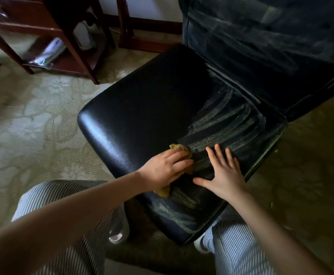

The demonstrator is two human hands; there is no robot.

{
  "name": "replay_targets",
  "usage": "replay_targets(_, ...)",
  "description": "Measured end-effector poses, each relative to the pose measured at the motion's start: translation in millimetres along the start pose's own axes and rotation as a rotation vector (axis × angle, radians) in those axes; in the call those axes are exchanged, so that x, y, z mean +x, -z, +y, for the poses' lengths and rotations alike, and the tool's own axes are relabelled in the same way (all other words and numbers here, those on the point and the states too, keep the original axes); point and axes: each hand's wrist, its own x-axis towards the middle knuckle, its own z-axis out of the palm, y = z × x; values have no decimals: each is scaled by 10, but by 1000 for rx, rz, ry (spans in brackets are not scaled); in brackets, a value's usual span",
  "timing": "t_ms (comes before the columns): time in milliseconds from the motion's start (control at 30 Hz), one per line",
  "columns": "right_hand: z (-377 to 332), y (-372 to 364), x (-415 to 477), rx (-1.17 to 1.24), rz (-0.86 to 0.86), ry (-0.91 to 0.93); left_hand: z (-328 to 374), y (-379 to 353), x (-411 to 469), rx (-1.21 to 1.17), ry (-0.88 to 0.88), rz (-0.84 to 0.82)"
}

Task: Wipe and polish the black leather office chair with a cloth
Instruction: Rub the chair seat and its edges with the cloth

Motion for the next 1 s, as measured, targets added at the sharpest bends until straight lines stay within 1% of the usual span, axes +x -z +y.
replay_targets(133, 41, 7, -7, -22, 4, 14, -313, 14, 394, 20, 68, -2)
replay_targets(233, 62, 29, -5, -17, -21, 24, -567, 36, 747, 51, 184, -39)
replay_targets(367, 85, 48, 27, -64, -31, 31, -848, 100, 1157, 142, 326, -37)
replay_targets(467, 101, 72, 57, -64, -41, 36, -908, 82, 1311, 188, 469, 8)
replay_targets(567, 136, 82, 43, -57, -49, 38, -824, 12, 1311, 101, 590, 75)
replay_targets(633, 164, 88, 38, -44, -54, 41, -785, 12, 1281, 52, 595, 80)
replay_targets(833, 285, 155, 77, -6, -50, 62, -641, 25, 1157, 21, 519, 19)
replay_targets(933, 361, 166, 69, 45, -51, 94, -436, -22, 1001, -24, 429, 33)
replay_targets(1000, 391, 202, 85, 111, -29, 99, -270, -41, 871, -56, 325, 16)
